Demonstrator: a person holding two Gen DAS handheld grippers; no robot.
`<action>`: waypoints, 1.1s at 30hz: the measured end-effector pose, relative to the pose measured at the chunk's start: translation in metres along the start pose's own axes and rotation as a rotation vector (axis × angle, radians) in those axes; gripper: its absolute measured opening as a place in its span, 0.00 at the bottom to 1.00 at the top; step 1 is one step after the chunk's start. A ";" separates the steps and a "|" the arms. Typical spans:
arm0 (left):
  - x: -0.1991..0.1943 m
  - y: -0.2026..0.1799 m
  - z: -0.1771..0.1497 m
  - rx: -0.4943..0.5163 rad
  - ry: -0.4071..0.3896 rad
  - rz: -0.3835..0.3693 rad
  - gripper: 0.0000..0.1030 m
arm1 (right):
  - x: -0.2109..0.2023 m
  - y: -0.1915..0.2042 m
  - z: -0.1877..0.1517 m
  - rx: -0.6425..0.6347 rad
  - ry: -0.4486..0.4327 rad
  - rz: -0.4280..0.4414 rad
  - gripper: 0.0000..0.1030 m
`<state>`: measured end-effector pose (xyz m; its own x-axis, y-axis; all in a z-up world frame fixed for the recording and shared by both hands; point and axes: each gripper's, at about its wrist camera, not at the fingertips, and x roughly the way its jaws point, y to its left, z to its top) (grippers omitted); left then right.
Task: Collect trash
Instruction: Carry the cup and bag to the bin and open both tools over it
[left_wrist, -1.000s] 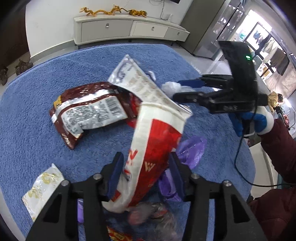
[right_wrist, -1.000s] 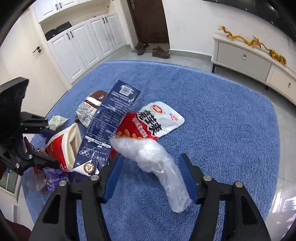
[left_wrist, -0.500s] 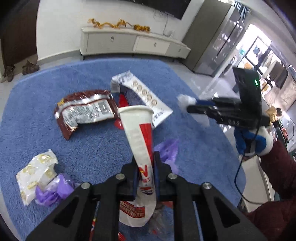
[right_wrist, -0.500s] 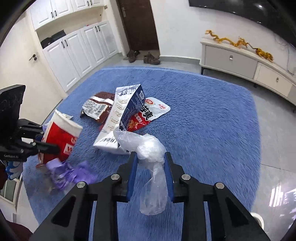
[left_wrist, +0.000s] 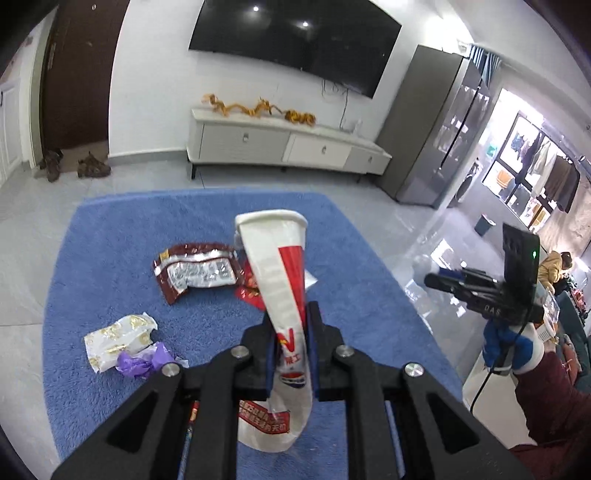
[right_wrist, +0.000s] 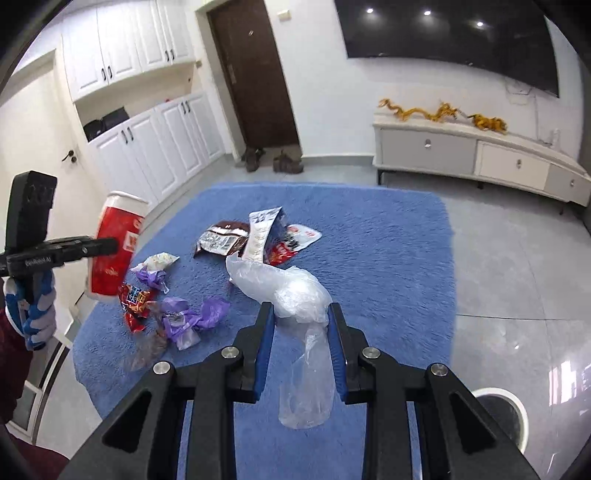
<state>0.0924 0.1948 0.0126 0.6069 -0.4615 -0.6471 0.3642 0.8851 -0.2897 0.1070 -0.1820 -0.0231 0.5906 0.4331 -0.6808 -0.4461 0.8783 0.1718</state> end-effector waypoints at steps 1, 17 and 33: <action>-0.003 -0.006 0.004 0.005 -0.005 0.002 0.13 | -0.011 -0.005 -0.003 0.010 -0.017 -0.012 0.27; 0.138 -0.224 0.023 0.243 0.160 -0.183 0.13 | -0.092 -0.167 -0.097 0.321 -0.044 -0.276 0.28; 0.333 -0.361 -0.002 0.268 0.377 -0.216 0.33 | -0.029 -0.289 -0.190 0.610 0.092 -0.373 0.39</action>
<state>0.1612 -0.2781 -0.0998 0.2185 -0.5347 -0.8163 0.6516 0.7027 -0.2859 0.0915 -0.4869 -0.1886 0.5591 0.0870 -0.8245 0.2454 0.9326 0.2648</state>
